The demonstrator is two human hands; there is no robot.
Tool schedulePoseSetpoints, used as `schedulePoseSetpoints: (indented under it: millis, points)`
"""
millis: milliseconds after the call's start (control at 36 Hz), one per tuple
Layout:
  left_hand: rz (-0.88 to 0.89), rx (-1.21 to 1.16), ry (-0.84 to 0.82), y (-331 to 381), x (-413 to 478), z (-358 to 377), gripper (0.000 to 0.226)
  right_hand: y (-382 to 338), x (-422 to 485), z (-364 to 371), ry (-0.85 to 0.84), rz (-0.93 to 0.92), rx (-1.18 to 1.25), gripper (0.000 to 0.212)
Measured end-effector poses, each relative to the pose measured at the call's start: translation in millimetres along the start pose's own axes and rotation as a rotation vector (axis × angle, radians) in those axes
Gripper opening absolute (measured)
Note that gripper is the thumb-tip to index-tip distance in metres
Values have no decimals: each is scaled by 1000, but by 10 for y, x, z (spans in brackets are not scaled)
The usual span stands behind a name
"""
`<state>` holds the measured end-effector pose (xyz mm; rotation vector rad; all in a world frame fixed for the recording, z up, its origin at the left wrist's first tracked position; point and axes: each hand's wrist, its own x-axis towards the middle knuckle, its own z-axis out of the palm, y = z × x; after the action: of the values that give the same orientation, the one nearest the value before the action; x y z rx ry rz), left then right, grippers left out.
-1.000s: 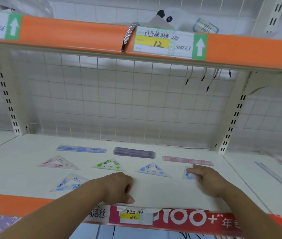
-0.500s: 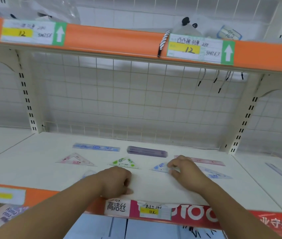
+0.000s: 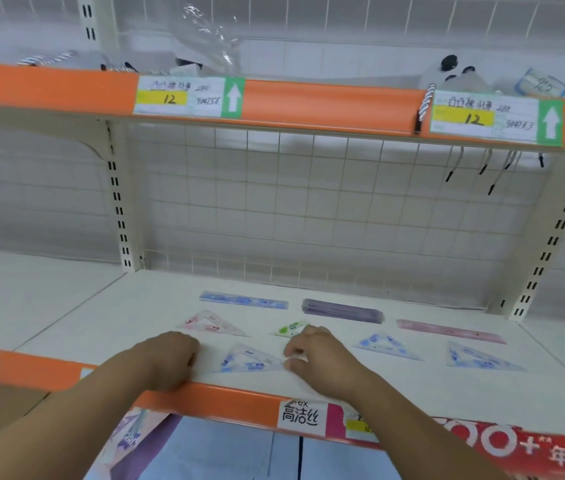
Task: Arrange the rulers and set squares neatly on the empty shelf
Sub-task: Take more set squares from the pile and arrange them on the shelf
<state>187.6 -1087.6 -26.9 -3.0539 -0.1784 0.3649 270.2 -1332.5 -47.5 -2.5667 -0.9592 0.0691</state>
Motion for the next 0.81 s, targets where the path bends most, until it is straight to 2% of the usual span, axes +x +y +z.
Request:
schedulePoseSetpoints:
  millis: [333, 500, 806]
  points:
    - [124, -19, 25, -59, 73, 75, 4, -365, 249, 290, -59, 61, 29, 34]
    - [98, -68, -9, -16, 85, 37, 11, -417, 292, 312, -62, 113, 43, 23]
    - [116, -94, -12, -25, 82, 31, 12, -493, 340, 301, -133, 99, -131, 29]
